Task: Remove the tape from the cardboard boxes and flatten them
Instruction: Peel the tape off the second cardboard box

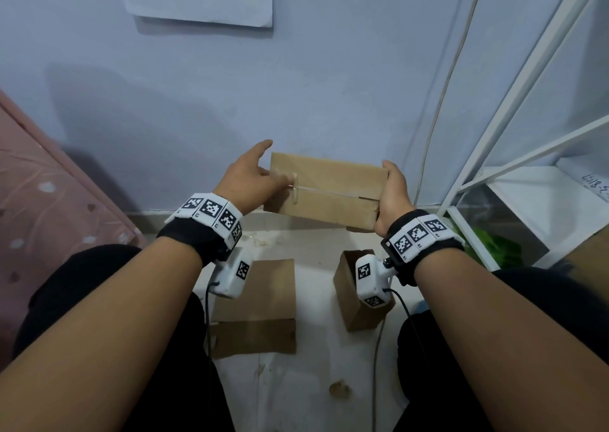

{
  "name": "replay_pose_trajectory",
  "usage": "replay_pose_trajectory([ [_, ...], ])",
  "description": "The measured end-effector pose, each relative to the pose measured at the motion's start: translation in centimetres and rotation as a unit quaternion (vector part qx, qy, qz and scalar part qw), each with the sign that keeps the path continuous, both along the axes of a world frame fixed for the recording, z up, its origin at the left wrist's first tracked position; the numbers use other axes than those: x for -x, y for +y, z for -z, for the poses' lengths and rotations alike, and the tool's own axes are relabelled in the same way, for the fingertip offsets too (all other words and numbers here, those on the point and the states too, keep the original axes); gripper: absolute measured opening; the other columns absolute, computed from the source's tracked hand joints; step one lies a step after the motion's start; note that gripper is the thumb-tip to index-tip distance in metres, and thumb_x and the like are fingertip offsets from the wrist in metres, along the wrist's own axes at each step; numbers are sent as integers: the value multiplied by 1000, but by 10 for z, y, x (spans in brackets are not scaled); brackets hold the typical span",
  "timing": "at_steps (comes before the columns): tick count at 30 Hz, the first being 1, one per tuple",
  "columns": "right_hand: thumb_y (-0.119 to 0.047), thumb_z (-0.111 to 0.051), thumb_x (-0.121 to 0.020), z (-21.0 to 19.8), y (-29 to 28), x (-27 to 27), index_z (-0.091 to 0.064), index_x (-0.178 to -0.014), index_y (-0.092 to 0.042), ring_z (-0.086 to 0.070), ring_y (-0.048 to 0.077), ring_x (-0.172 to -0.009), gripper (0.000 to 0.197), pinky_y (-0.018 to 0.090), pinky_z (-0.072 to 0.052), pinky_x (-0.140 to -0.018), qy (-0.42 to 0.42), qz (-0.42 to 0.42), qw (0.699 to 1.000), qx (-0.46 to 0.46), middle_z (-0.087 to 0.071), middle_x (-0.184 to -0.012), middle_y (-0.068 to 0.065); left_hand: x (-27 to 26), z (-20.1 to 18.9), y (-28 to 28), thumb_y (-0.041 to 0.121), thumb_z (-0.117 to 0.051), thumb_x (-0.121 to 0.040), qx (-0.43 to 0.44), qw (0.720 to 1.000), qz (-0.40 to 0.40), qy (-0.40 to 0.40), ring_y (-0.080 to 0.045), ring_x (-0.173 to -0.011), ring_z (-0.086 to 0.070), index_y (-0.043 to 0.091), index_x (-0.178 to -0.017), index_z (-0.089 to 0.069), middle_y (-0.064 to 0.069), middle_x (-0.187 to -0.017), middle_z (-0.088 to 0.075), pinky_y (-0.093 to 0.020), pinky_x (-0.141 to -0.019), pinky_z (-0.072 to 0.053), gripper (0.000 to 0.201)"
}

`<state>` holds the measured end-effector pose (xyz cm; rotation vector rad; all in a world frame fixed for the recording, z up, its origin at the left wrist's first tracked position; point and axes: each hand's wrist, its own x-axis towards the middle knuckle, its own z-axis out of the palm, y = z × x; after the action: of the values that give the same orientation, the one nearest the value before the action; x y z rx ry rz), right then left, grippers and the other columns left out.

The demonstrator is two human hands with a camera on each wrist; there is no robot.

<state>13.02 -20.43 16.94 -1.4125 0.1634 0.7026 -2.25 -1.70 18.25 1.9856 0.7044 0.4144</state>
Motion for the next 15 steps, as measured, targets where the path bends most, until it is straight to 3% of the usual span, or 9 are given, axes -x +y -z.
replay_pose_trajectory([
  [2,-65,-46,-95,2,0,3,-59,-82,-25,-65,26,-72,43,44,-54,-79,-16,-13,1000,-9,-63,-75,0,1,-2,-7,64,-84,-66,-3,1000,-5,12,-21,-125,-60,37,-159,-21,-4,-137,-62,-37,-108,-46,116],
  [4,-67,-50,-91,1,3,5,-64,-91,-26,-68,28,-82,43,45,-56,-84,-32,-32,998,-33,-68,-88,2,0,-3,-14,64,-85,-66,-37,999,-9,19,-25,-142,-44,31,-161,-10,-8,-156,-44,-33,-110,-38,126],
  [6,-75,-58,-76,-3,5,8,-69,-106,-26,-70,27,-103,58,50,-53,-100,-52,-33,998,-33,-73,-107,1,-1,-3,-15,57,-89,-66,-56,998,-11,15,-27,-145,-39,29,-162,-5,-10,-158,-41,-34,-111,-35,131],
  [8,-82,-64,-57,3,7,1,-69,-120,-33,-63,28,-123,80,53,-46,-107,-63,-26,997,-28,-69,-127,-2,-2,-2,-13,51,-91,-66,-60,998,-9,13,-27,-144,-41,31,-161,-3,-9,-157,-42,-34,-111,-36,132],
  [9,-82,-64,-57,2,7,1,-70,-118,-32,-64,28,-122,78,51,-46,-106,-63,-26,997,-27,-69,-124,-3,-2,-2,-12,49,-92,-66,-65,998,-5,13,-27,-143,-41,31,-161,-4,-9,-156,-43,-35,-111,-36,131],
  [10,-78,-62,-65,0,6,3,-70,-109,-28,-67,28,-110,67,46,-48,-100,-60,-26,998,-22,-70,-111,-4,-2,-2,-11,48,-92,-66,-70,997,-1,15,-27,-142,-42,30,-161,-7,-8,-155,-44,-35,-112,-36,129],
  [12,-63,-56,-83,-4,2,3,-61,-84,-25,-65,26,-80,38,36,-53,-78,-44,-24,998,-23,-63,-82,-2,-3,-1,-10,47,-92,-67,-78,997,12,23,-25,-139,-46,27,-161,-15,-6,-152,-47,-34,-112,-37,123],
  [15,-55,-53,-85,-3,-3,-4,-53,-75,-26,-58,25,-69,31,34,-50,-70,-21,-20,1000,-2,-57,-73,-2,-3,3,-5,43,-91,-71,-66,995,49,48,-21,-124,-58,26,-157,-30,-1,-135,-60,-33,-107,-45,106],
])
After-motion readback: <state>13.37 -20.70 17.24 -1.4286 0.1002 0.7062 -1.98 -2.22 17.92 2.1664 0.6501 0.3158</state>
